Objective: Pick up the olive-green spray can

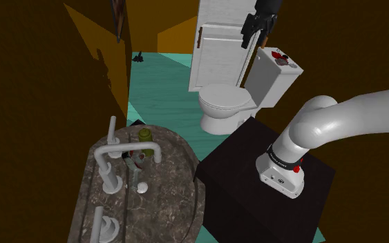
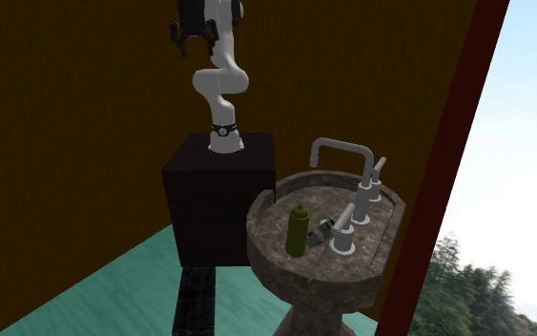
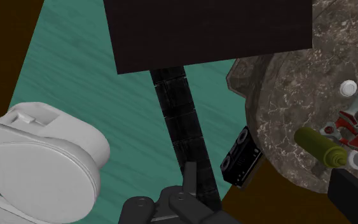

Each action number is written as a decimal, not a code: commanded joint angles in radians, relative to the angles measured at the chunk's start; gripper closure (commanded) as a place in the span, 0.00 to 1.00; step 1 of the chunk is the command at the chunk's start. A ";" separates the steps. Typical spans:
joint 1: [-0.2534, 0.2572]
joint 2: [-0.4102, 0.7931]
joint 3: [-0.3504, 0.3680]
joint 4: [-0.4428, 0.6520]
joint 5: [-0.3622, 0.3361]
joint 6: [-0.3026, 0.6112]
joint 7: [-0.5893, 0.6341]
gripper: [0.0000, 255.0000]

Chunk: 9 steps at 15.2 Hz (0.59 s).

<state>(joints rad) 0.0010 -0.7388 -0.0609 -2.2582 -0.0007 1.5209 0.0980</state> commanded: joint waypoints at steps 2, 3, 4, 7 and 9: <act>-0.001 0.009 0.012 -0.020 0.015 0.021 0.030 0.00; -0.002 0.019 0.024 -0.039 0.031 0.043 0.059 0.00; -0.002 0.031 0.035 -0.057 0.046 0.066 0.088 0.00; -0.001 0.074 0.071 -0.104 0.093 0.137 0.173 0.00; 0.001 0.109 0.094 -0.129 0.125 0.186 0.227 0.00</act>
<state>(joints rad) 0.0018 -0.6455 0.0225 -2.3687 0.1084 1.6782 0.2968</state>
